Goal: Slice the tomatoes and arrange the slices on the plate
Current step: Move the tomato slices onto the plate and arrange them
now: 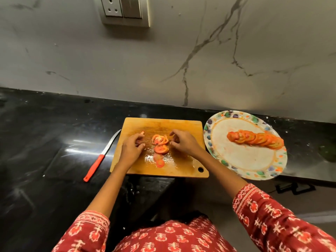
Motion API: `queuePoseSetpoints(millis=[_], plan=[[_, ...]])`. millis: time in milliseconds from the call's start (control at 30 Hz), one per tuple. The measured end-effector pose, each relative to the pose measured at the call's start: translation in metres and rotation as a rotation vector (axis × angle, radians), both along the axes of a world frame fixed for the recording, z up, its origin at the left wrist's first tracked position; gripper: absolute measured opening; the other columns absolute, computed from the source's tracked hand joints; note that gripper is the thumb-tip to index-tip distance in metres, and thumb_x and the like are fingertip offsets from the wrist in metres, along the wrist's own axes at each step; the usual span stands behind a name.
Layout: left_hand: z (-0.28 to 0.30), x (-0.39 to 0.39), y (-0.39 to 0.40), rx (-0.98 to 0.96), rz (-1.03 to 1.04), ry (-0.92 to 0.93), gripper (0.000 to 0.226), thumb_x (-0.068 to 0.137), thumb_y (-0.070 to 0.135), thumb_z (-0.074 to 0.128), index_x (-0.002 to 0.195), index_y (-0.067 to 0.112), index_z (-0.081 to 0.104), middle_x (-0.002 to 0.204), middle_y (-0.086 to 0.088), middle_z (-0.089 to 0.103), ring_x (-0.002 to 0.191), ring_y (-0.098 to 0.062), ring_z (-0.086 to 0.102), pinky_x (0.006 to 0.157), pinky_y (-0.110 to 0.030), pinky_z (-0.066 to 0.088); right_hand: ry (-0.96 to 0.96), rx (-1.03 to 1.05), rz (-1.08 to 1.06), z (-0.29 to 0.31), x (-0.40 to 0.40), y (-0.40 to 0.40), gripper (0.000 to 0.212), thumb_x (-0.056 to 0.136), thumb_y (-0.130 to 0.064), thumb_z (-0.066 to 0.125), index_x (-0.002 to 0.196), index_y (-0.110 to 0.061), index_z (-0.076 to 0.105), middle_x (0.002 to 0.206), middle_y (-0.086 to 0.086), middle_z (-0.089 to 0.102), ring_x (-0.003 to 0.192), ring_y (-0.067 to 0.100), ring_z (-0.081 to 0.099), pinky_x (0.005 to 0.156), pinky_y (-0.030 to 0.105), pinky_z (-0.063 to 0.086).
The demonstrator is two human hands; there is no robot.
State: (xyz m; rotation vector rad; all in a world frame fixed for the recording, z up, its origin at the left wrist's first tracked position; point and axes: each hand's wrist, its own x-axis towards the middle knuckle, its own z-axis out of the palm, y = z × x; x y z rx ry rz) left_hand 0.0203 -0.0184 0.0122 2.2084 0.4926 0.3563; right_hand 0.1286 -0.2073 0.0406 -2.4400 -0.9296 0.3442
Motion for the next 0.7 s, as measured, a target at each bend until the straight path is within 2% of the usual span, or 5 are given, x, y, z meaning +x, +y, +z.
queuePoseSetpoints(millis=[67, 267, 433, 567, 700], plan=[[0.001, 0.001, 0.003, -0.011, -0.012, 0.015, 0.032, 0.079, -0.002, 0.067, 0.11, 0.005, 0.062, 0.112, -0.009, 0.064, 0.089, -0.012, 0.058, 0.081, -0.022, 0.047, -0.014, -0.007, -0.024, 0.004, -0.002, 0.016, 0.028, 0.09, -0.02, 0.06, 0.116, -0.012, 0.056, 0.099, 0.003, 0.065, 0.084, 0.01, 0.058, 0.069, 0.021, 0.049], [0.004, 0.013, 0.012, 0.001, -0.044, 0.008, 0.029, 0.08, 0.0, 0.067, 0.108, 0.006, 0.064, 0.108, -0.01, 0.066, 0.091, -0.017, 0.062, 0.082, -0.024, 0.049, 0.017, -0.115, -0.015, 0.006, -0.001, 0.051, 0.029, 0.087, -0.02, 0.063, 0.115, -0.013, 0.057, 0.103, 0.004, 0.063, 0.088, 0.012, 0.057, 0.075, 0.026, 0.052], [0.01, 0.021, 0.008, 0.006, -0.13, -0.009, 0.032, 0.082, 0.011, 0.067, 0.114, 0.007, 0.062, 0.111, -0.007, 0.064, 0.096, -0.009, 0.056, 0.083, -0.017, 0.044, 0.123, -0.089, 0.009, 0.012, 0.006, 0.056, 0.019, 0.085, -0.012, 0.064, 0.104, -0.01, 0.062, 0.104, 0.005, 0.062, 0.086, 0.008, 0.054, 0.066, 0.016, 0.045], [0.015, 0.02, 0.004, -0.016, -0.193, -0.038, 0.024, 0.084, 0.013, 0.065, 0.108, 0.009, 0.066, 0.102, -0.005, 0.068, 0.09, -0.007, 0.058, 0.073, -0.008, 0.042, 0.167, 0.023, 0.05, 0.024, 0.004, 0.056, 0.014, 0.082, -0.012, 0.068, 0.096, -0.01, 0.065, 0.089, -0.001, 0.058, 0.083, 0.008, 0.053, 0.067, 0.016, 0.044], [0.018, 0.014, 0.001, -0.036, -0.143, -0.135, 0.018, 0.085, 0.011, 0.064, 0.102, 0.01, 0.069, 0.092, 0.003, 0.066, 0.083, -0.002, 0.057, 0.069, -0.005, 0.042, 0.193, 0.079, 0.045, 0.031, 0.002, 0.056, 0.018, 0.082, -0.01, 0.069, 0.1, -0.008, 0.064, 0.079, -0.009, 0.053, 0.07, 0.003, 0.052, 0.06, 0.013, 0.042]])
